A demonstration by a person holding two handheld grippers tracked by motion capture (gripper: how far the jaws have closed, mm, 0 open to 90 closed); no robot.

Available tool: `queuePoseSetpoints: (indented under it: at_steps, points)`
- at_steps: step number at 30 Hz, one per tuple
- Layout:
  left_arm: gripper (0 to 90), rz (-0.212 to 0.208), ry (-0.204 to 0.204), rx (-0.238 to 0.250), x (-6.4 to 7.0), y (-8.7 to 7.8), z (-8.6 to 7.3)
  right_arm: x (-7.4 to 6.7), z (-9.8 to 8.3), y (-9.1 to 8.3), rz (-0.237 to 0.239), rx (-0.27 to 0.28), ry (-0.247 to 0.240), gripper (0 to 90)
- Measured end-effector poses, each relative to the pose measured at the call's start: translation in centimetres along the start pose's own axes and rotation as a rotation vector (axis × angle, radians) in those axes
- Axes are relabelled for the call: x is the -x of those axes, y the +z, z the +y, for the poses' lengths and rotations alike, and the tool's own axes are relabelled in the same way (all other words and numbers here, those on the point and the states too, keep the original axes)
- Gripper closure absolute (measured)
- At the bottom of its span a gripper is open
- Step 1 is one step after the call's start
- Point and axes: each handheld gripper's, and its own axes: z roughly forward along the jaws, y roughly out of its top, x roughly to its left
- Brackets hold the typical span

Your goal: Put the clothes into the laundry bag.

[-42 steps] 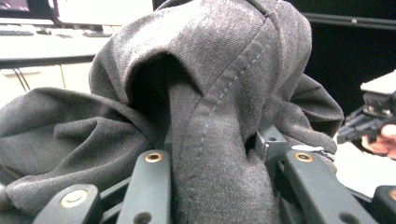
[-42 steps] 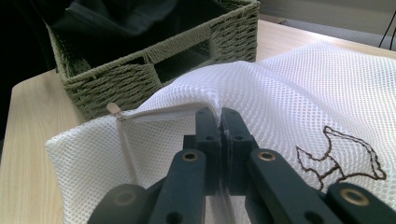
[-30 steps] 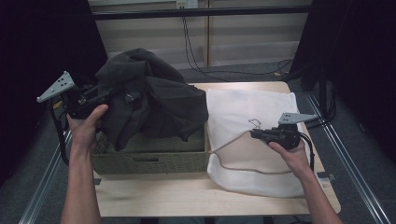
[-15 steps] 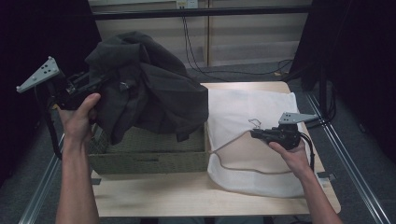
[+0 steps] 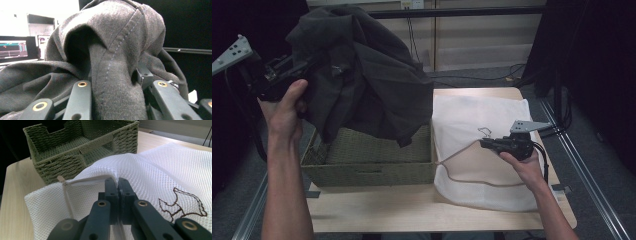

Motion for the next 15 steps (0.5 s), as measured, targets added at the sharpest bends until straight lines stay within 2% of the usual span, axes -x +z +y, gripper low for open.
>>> queuePoseSetpoints:
  at_steps: [6,8,15]
  points:
    - [66.0,-0.006,0.033,0.028,1.0,0.3,2.2,0.0,0.0,0.0,-0.001,0.0,-0.001,87.9]
    - [66.1,-0.009,0.028,0.043,1.3,0.3,2.7,0.0,0.1,-0.1,-0.005,0.004,-0.001,87.9]
    - [66.0,-0.053,0.036,0.083,2.7,0.4,4.4,0.0,0.1,-0.1,-0.006,0.005,0.001,87.9]
